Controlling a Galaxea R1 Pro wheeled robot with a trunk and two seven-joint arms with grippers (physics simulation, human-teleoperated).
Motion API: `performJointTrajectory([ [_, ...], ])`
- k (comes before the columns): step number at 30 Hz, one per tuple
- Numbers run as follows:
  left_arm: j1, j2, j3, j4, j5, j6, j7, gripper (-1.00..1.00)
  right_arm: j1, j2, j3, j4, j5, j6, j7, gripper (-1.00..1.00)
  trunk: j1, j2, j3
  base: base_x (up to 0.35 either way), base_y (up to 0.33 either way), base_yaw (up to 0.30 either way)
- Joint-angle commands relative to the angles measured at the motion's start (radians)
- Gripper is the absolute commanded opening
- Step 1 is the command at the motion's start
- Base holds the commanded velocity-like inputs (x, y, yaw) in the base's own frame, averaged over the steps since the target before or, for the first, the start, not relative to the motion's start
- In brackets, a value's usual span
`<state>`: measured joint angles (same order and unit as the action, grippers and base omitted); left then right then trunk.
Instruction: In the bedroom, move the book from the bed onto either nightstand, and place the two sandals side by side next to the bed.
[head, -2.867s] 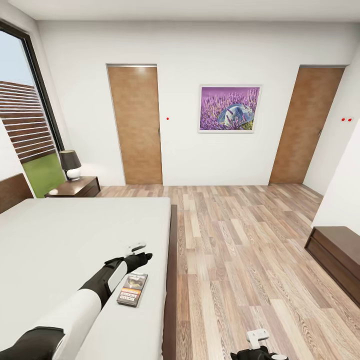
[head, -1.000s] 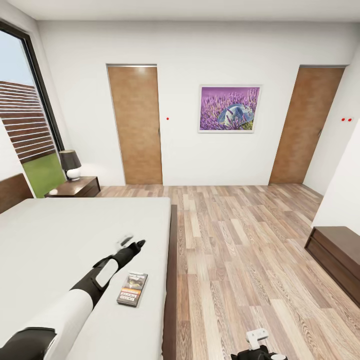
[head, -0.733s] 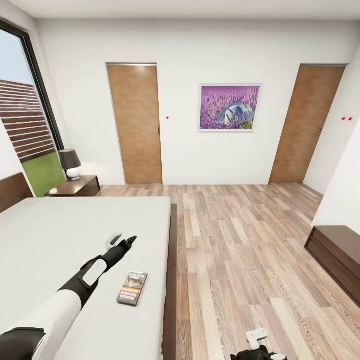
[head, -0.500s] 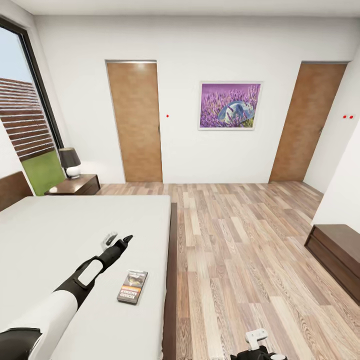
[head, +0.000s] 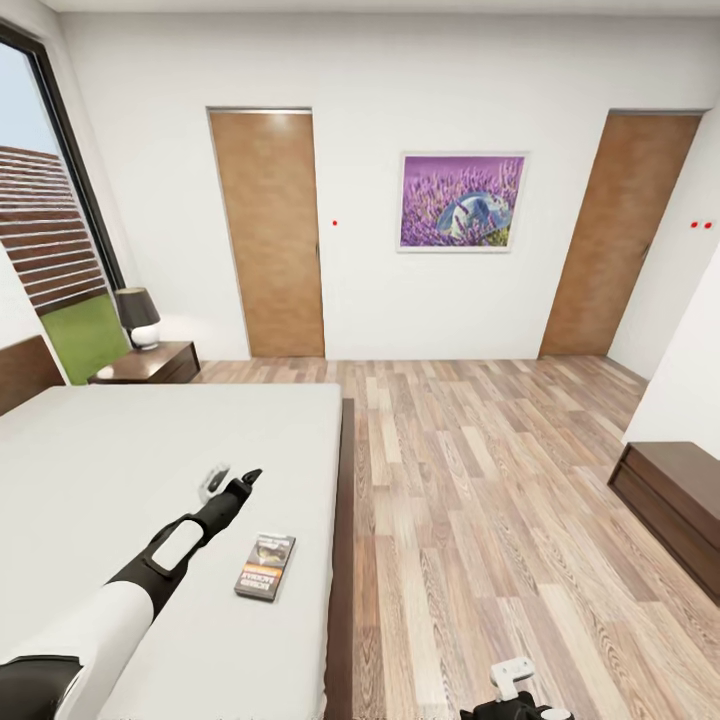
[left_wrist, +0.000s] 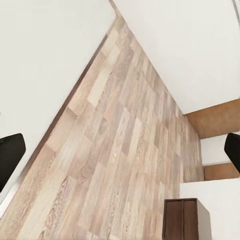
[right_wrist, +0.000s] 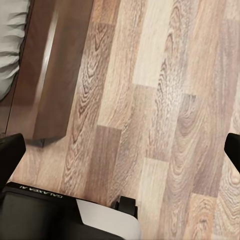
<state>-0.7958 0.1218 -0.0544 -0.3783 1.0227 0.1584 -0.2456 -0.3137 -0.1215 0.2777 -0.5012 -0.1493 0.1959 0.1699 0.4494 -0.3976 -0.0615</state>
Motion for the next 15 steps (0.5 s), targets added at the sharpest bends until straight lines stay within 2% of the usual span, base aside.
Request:
performJointTrajectory([
  [1, -0.001, 0.001, -0.005, 0.003, 0.015, 0.003, 0.0, 1.0, -0.001, -0.001, 0.006, -0.002, -0.01, 0.005, -0.001, 1.0, 0.001, -0.002, -0.004, 0.0, 0.0, 0.0],
  [15, -0.003, 0.0, -0.003, 0.033, 0.033, 0.003, 0.007, 1.0, -0.001, 0.002, 0.006, -0.002, -0.01, 0.005, -0.002, 1.0, 0.001, -0.002, -0.027, 0.0, 0.0, 0.0],
])
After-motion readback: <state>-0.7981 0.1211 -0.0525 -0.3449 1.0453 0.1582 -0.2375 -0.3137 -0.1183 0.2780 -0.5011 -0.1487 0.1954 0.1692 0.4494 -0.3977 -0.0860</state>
